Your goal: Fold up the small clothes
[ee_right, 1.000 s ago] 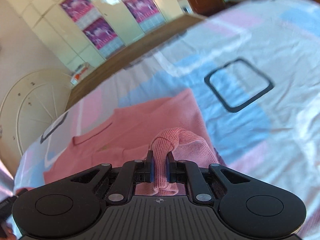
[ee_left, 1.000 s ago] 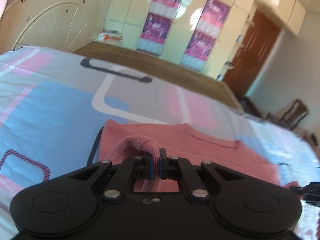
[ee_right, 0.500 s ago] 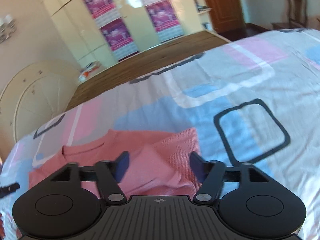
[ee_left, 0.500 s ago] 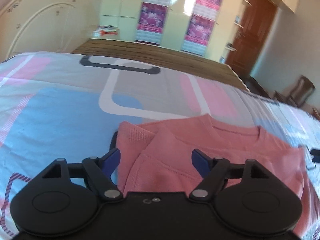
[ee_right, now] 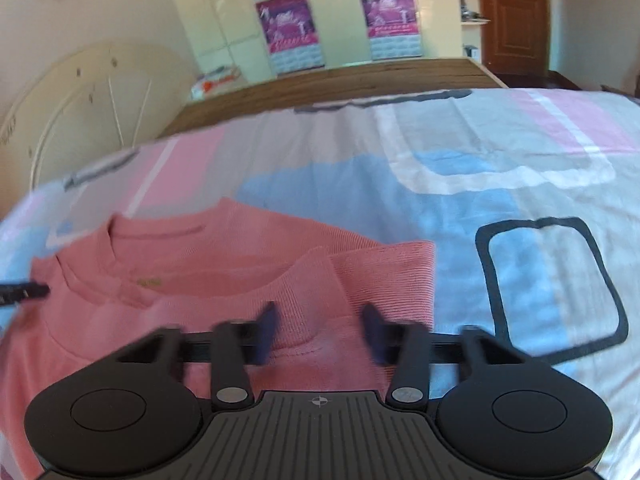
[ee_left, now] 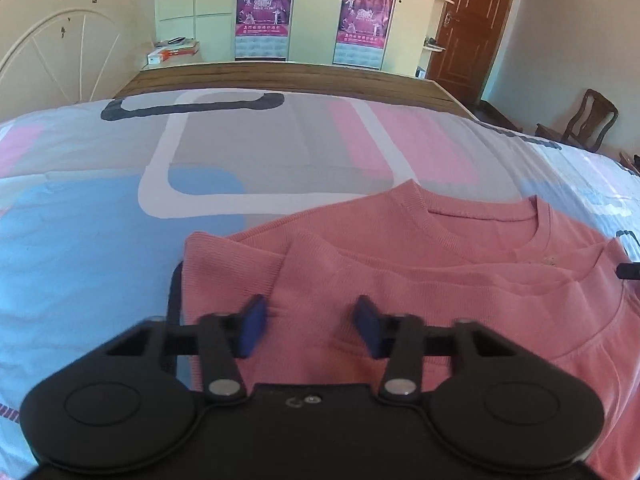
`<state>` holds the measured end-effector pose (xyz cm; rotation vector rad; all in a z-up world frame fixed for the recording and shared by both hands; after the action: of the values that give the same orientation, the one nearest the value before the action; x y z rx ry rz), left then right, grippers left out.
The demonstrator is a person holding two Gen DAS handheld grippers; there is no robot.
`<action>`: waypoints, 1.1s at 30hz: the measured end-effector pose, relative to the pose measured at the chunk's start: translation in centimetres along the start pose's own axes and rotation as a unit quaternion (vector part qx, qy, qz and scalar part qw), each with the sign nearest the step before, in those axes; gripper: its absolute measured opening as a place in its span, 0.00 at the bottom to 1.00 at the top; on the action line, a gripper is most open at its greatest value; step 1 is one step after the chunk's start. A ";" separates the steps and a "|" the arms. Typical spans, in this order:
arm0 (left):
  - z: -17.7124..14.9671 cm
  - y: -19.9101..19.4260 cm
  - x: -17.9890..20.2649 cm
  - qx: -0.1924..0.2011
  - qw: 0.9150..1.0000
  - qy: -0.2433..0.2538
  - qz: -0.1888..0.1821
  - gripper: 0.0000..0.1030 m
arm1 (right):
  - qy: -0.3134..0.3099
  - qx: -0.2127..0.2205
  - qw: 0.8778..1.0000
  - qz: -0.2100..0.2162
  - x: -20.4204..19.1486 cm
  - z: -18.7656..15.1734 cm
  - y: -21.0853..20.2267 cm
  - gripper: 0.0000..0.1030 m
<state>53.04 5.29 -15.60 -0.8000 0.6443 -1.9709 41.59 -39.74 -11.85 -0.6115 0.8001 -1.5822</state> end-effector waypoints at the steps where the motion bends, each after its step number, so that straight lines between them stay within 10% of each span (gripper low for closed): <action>1: 0.1 0.0 -0.2 -0.001 1.000 0.001 -0.003 0.19 | -0.010 -0.008 1.000 0.001 -0.1 0.0 0.4 0.25; 4: 0.2 -0.9 -0.3 0.006 1.000 0.004 -0.017 0.09 | -0.027 -0.016 0.999 0.010 -0.2 0.1 0.8 0.11; 14: 1.3 -5.2 0.7 0.152 0.988 0.004 0.014 0.07 | 0.046 0.103 0.993 -0.015 1.3 1.5 -3.9 0.08; 23: 0.3 1.2 0.3 0.088 0.993 -0.019 0.081 0.07 | 0.048 0.036 0.994 -0.091 -0.4 2.1 4.0 0.08; 33: -0.5 -2.0 0.7 0.089 0.989 0.006 0.122 0.55 | 0.053 0.075 0.992 -0.090 0.2 1.4 -0.5 0.15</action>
<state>51.29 5.71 -14.30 -0.5729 0.5377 -1.7810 42.36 -40.13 -10.61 -0.5055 0.7129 -1.8353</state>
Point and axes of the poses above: each gripper's, at about its wrist camera, not at the fingertips, and y roughly the way its jaws point, x to its right, z to its top, the point moved 1 cm from there along y, roughly the way its jaws point, and after that the axes turned 15 degrees about -z, right-handed, at the moved point
